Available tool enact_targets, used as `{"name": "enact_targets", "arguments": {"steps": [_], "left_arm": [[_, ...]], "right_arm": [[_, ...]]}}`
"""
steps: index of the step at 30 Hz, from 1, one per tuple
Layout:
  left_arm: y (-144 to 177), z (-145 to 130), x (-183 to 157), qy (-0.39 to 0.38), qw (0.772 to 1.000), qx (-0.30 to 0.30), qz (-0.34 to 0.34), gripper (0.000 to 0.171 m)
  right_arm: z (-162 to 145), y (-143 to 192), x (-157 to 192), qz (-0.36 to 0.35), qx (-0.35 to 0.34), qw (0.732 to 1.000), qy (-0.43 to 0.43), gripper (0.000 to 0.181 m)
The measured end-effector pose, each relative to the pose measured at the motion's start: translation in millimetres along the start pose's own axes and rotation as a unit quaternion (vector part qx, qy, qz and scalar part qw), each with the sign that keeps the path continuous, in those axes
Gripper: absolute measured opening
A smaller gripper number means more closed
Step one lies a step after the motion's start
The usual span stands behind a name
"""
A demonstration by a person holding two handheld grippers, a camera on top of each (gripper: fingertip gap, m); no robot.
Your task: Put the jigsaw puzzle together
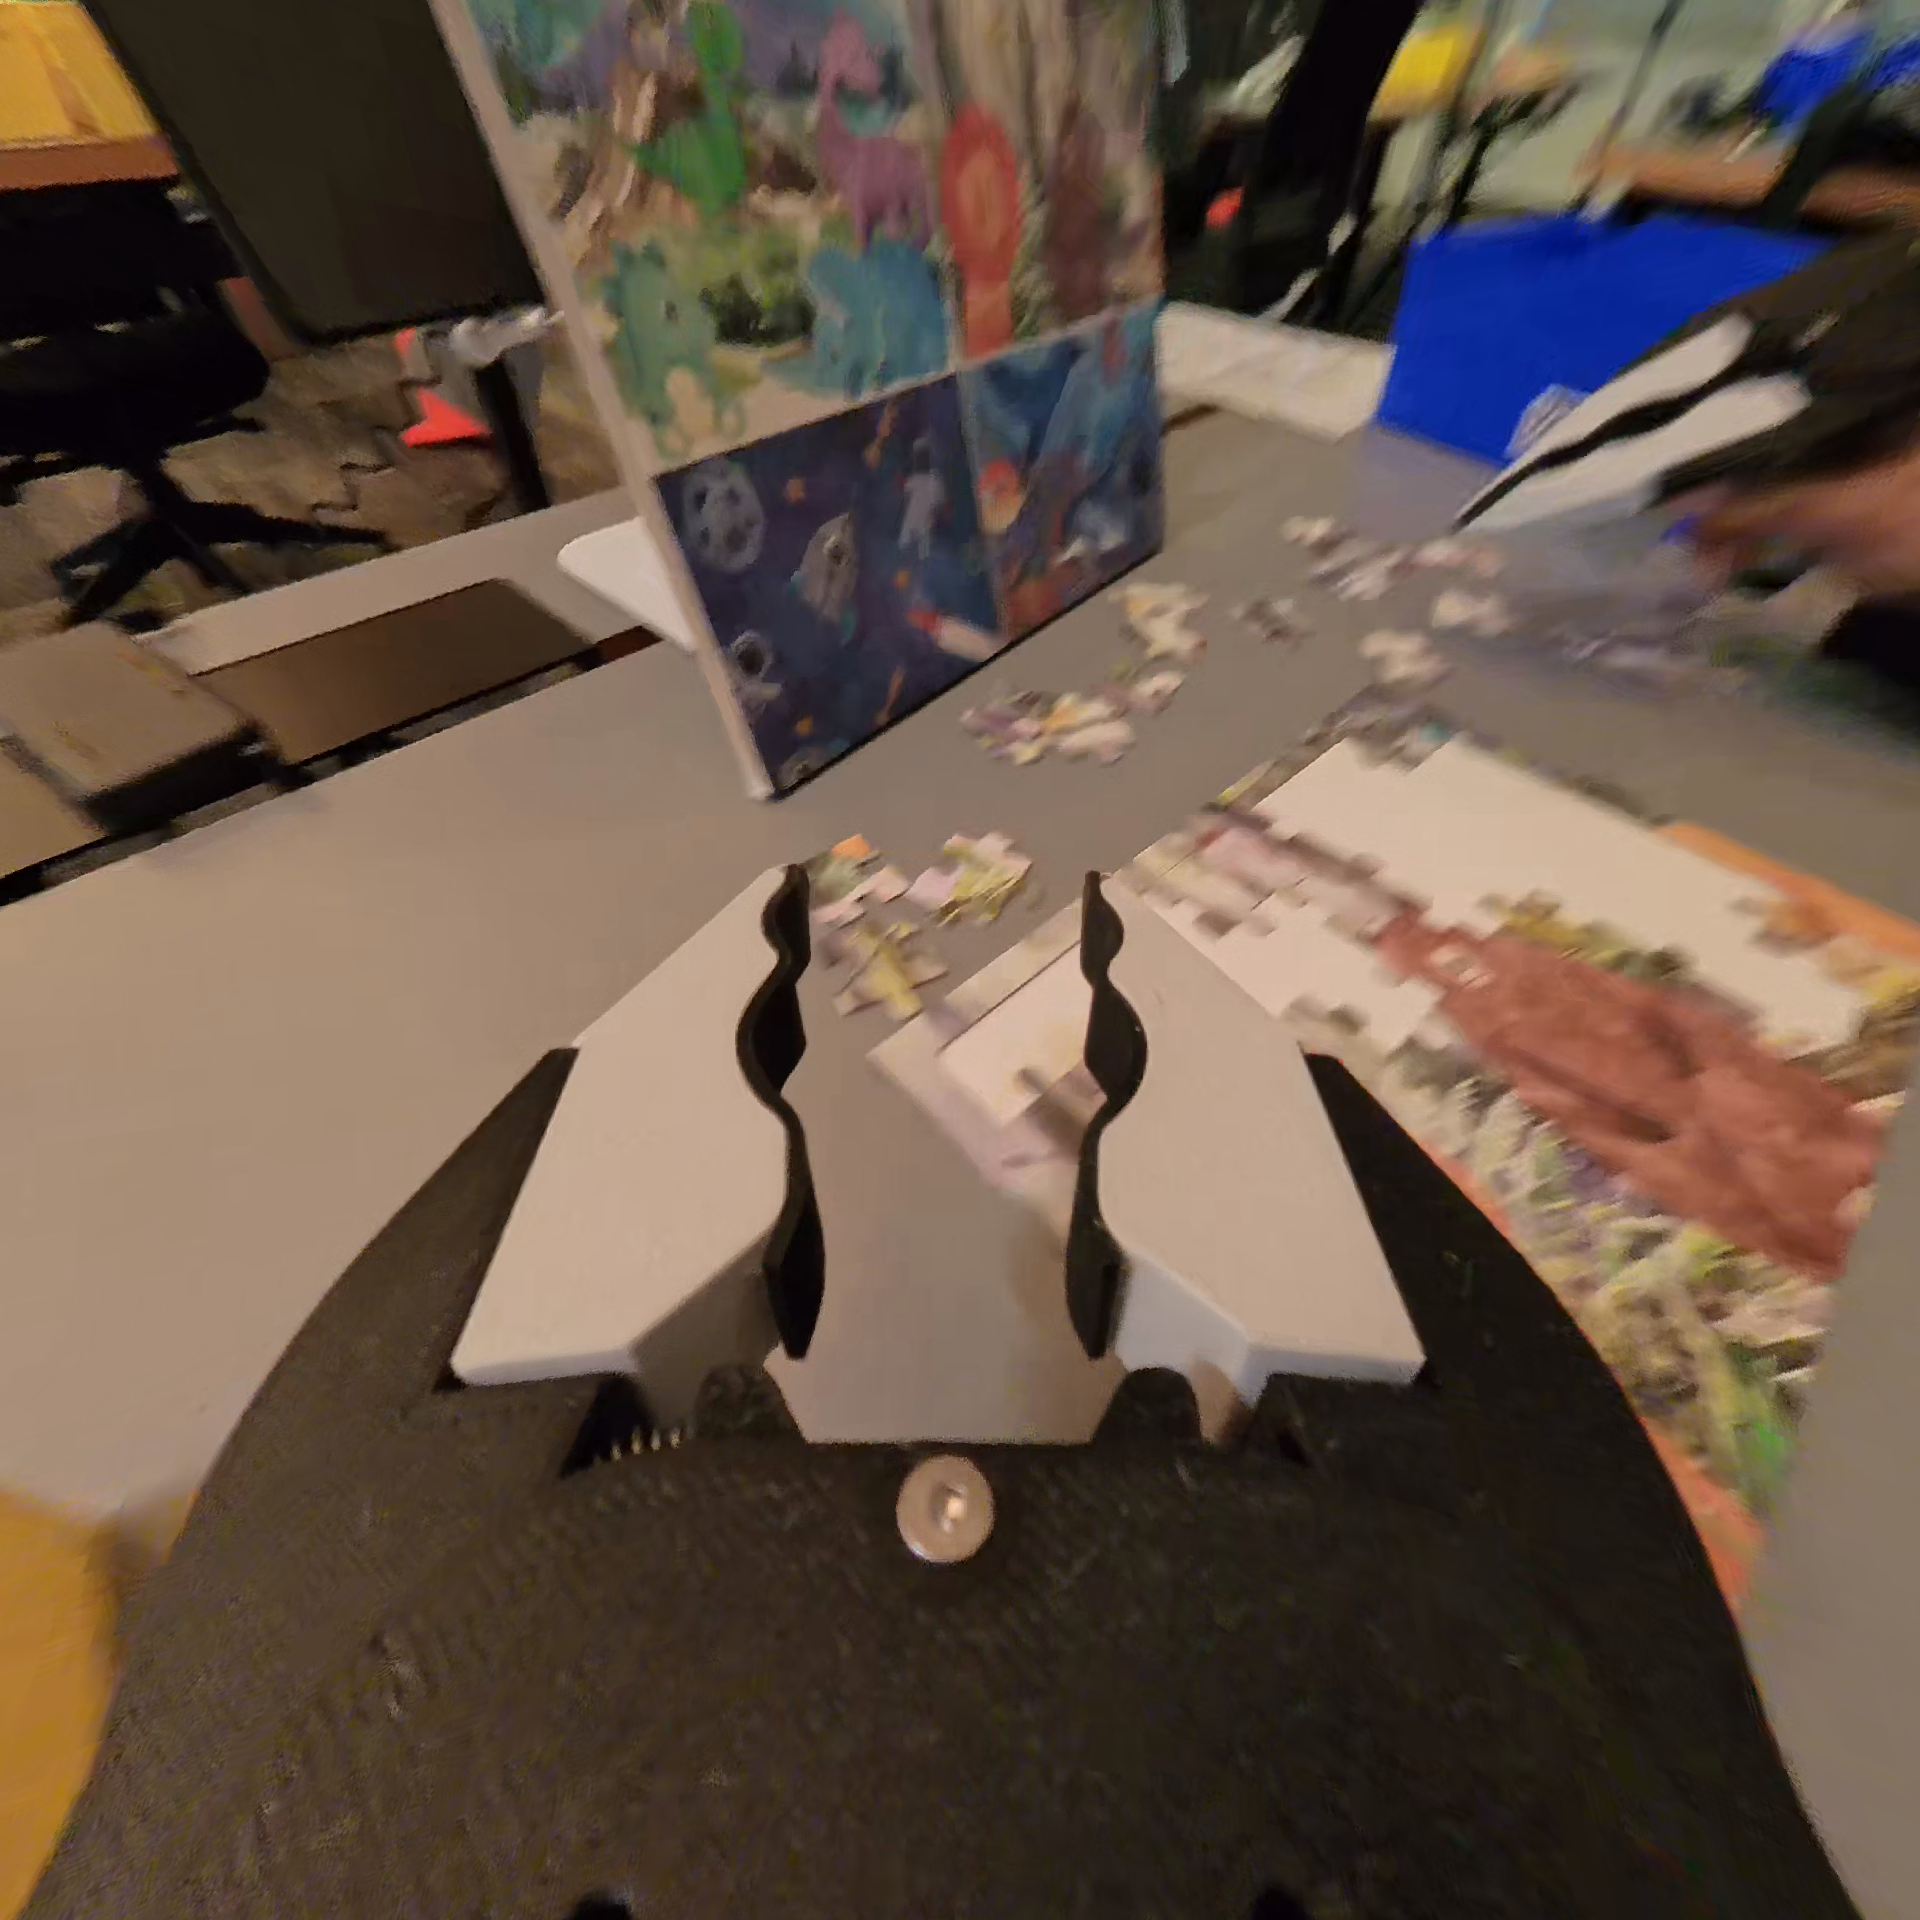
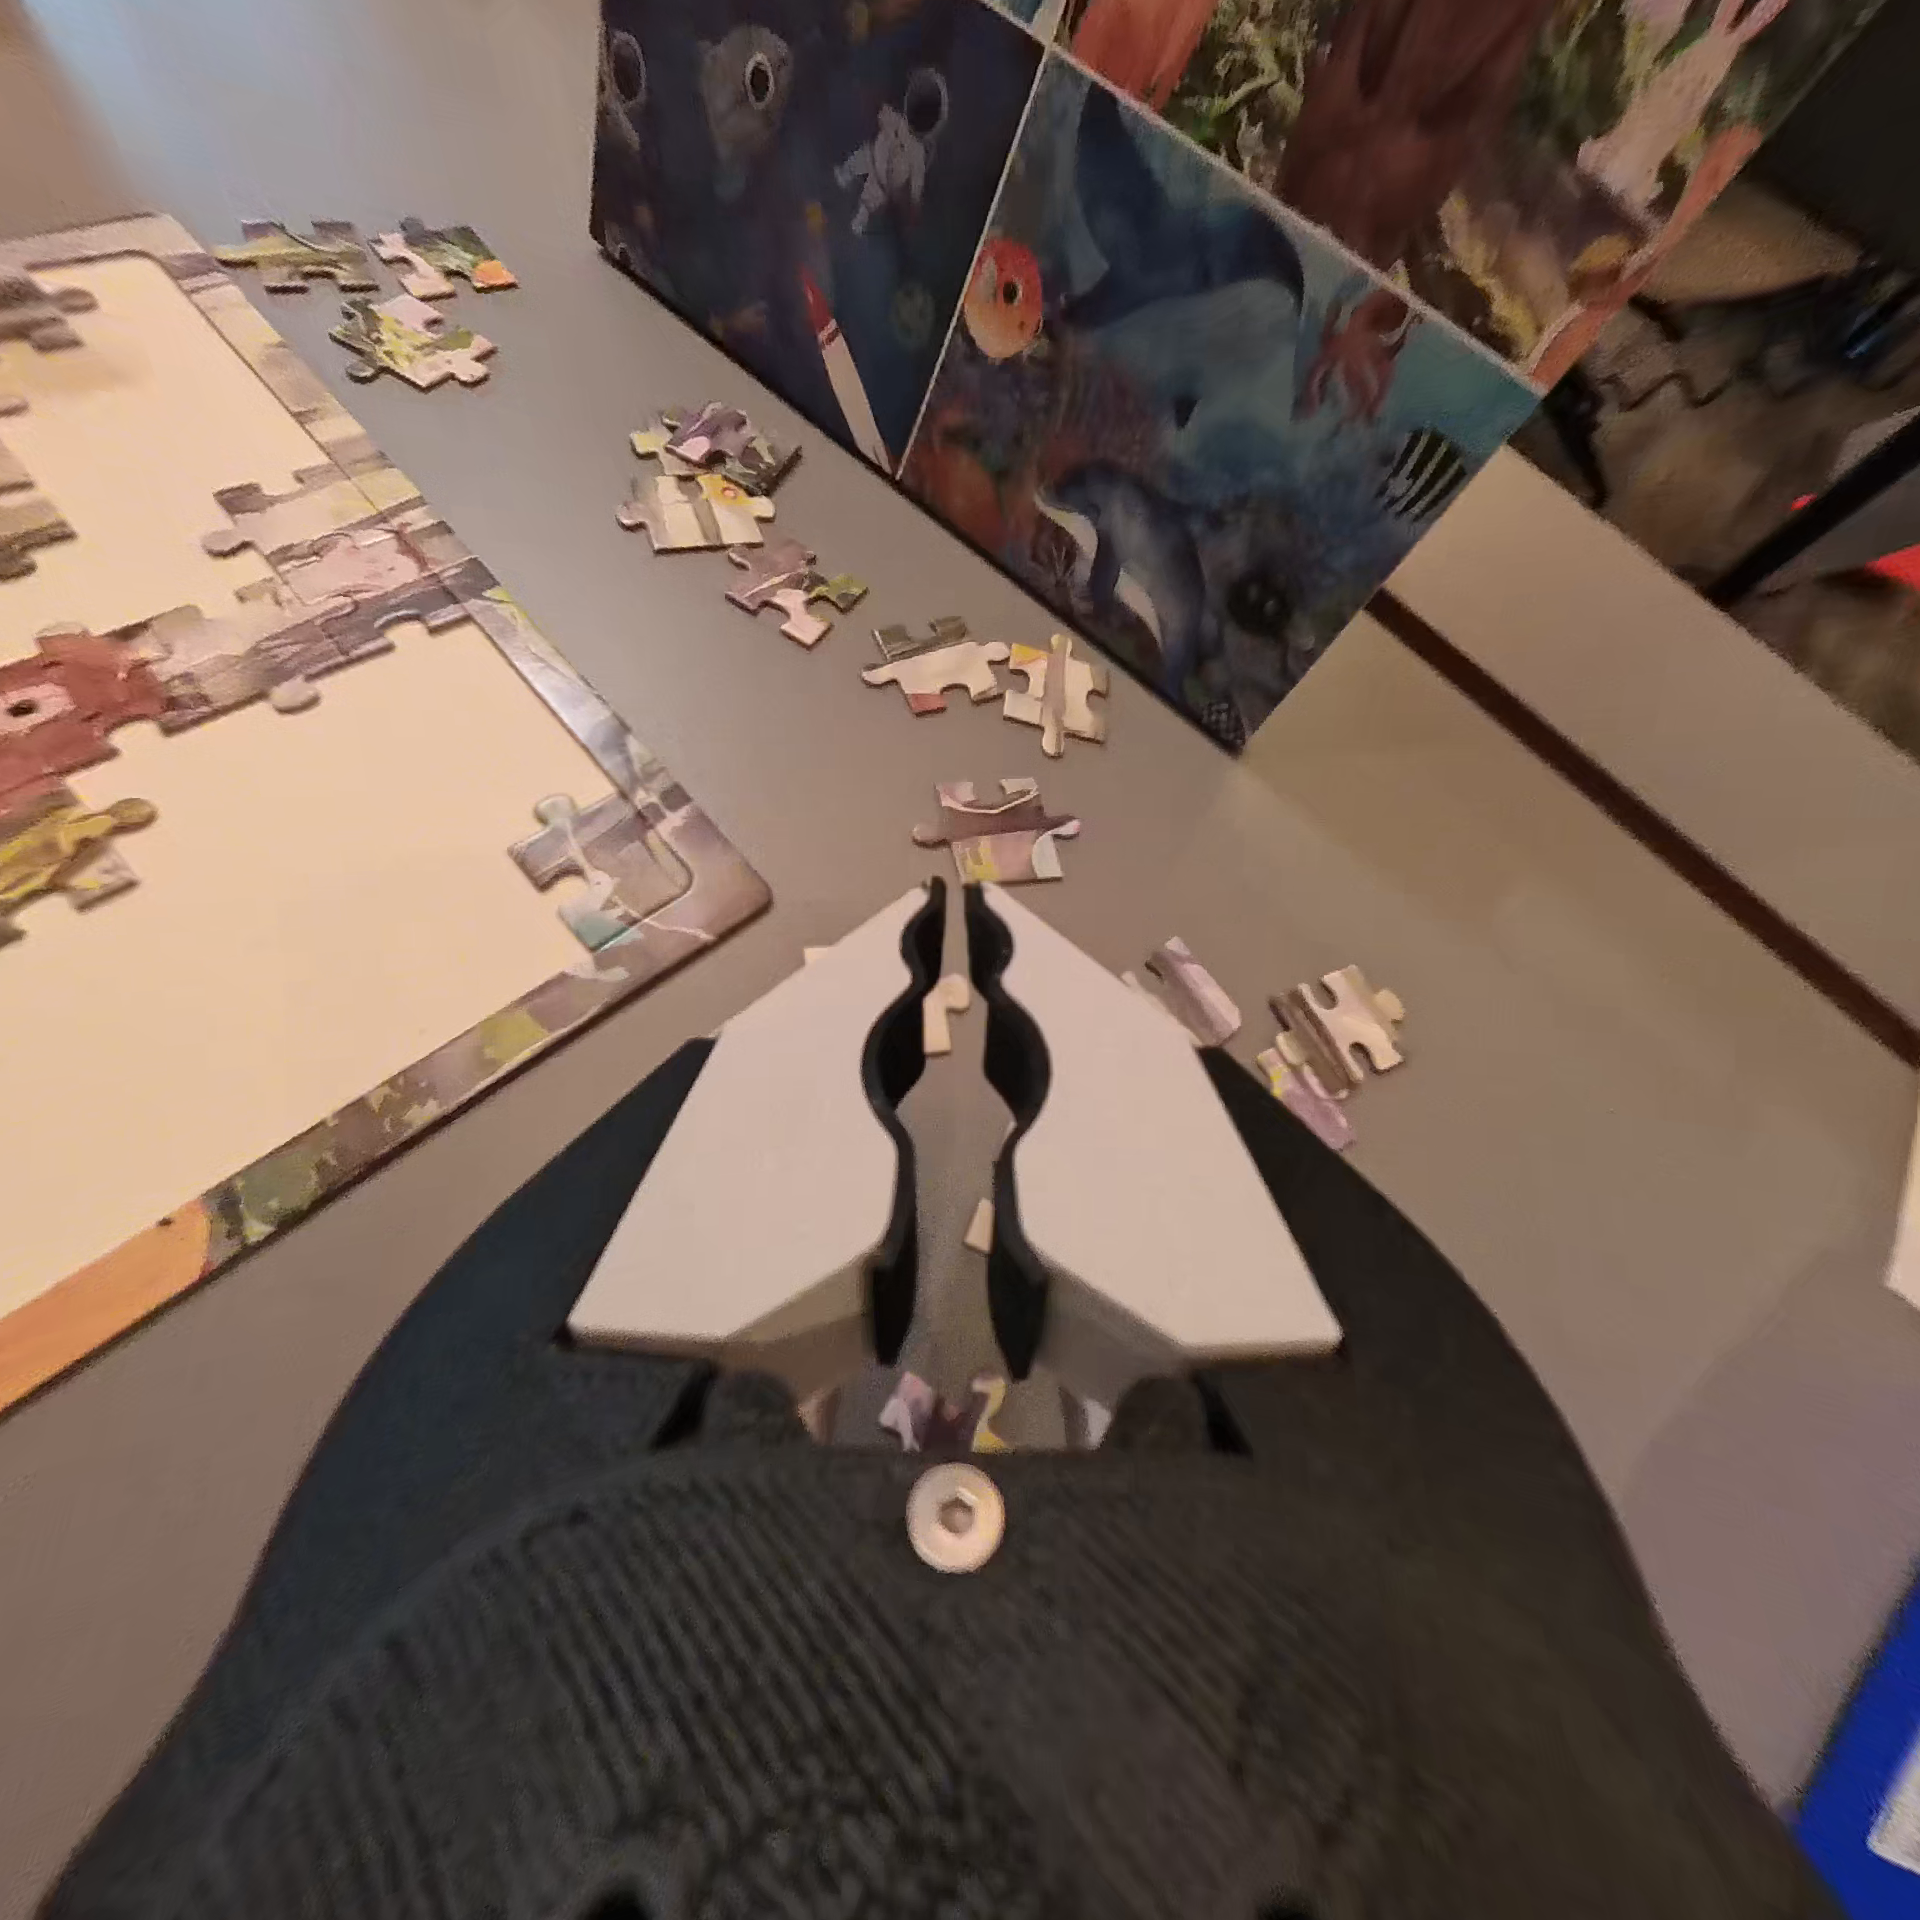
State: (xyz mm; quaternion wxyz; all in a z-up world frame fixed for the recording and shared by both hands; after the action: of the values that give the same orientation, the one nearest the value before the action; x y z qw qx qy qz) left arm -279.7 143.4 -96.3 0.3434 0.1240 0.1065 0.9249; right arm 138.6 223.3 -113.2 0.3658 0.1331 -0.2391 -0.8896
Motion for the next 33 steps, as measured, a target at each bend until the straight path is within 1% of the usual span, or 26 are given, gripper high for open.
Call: {"name": "enact_targets", "arguments": {"steps": [2, 5, 6, 8, 10, 12, 14, 16, 18, 20, 24, 28, 33], "left_arm": [[-8, 11, -15, 0.032, 0.998, -0.037, -0.045, 0.053], [-21, 19, -36, 0.032, 0.995, -0.036, -0.082, 0.054], [-24, 20, -41, 0.024, 0.996, -0.033, -0.085, 0.053], [-29, 21, -49, 0.013, 0.996, -0.027, -0.089, 0.053], [-32, 21, -53, 0.015, 0.995, -0.027, -0.097, 0.053], [-33, 21, -54, 0.020, 0.994, -0.030, -0.099, 0.053], [-32, 20, -54, 0.023, 0.994, -0.032, -0.099, 0.053], [-32, 20, -53, 0.025, 0.994, -0.033, -0.099, 0.053], [-31, 20, -52, 0.027, 0.994, -0.035, -0.101, 0.052], [-31, 19, -52, 0.025, 0.994, -0.033, -0.101, 0.052], [-32, 17, -53, 0.022, 0.994, -0.028, -0.101, 0.052], [-32, 16, -52, 0.017, 0.995, -0.024, -0.097, 0.052], [-30, 16, -50, 0.014, 0.995, -0.026, -0.091, 0.052]], "right_arm": [[4, 1, 0, -0.031, 0.002, 0.999, 0.015, 0.010], [2, 5, -20, -0.080, -0.016, 0.997, 0.018, 0.025], [-2, 3, -29, -0.084, -0.015, 0.996, 0.004, 0.030], [-13, -6, -44, -0.064, 0.016, 0.997, -0.049, 0.039], [-21, -16, -50, -0.035, 0.053, 0.993, -0.103, 0.043], [-26, -27, -50, -0.026, 0.074, 0.988, -0.136, 0.043], [-28, -35, -51, -0.044, 0.086, 0.985, -0.146, 0.044], [-30, -40, -55, -0.070, 0.100, 0.981, -0.152, 0.049], [-31, -41, -58, -0.070, 0.099, 0.977, -0.173, 0.050], [-31, -42, -61, -0.065, 0.093, 0.977, -0.182, 0.047], [-28, -47, -60, -0.058, 0.097, 0.979, -0.170, 0.034], [-27, -47, -58, -0.050, 0.104, 0.979, -0.166, 0.033], [-25, -44, -51, -0.021, 0.098, 0.982, -0.159, 0.032]]}}
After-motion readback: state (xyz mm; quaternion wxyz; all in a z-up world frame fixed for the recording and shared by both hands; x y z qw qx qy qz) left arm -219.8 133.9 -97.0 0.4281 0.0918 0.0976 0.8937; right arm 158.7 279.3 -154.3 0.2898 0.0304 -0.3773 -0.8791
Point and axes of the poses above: each gripper's, where its closed fingertips meet, y back along the fingers, z out of its top, x = y × z across the jaws, the point moved 8 cm from there along y, back along the fingers, and after that the axes turned 11 degrees about -y, right-handed, at the moved point
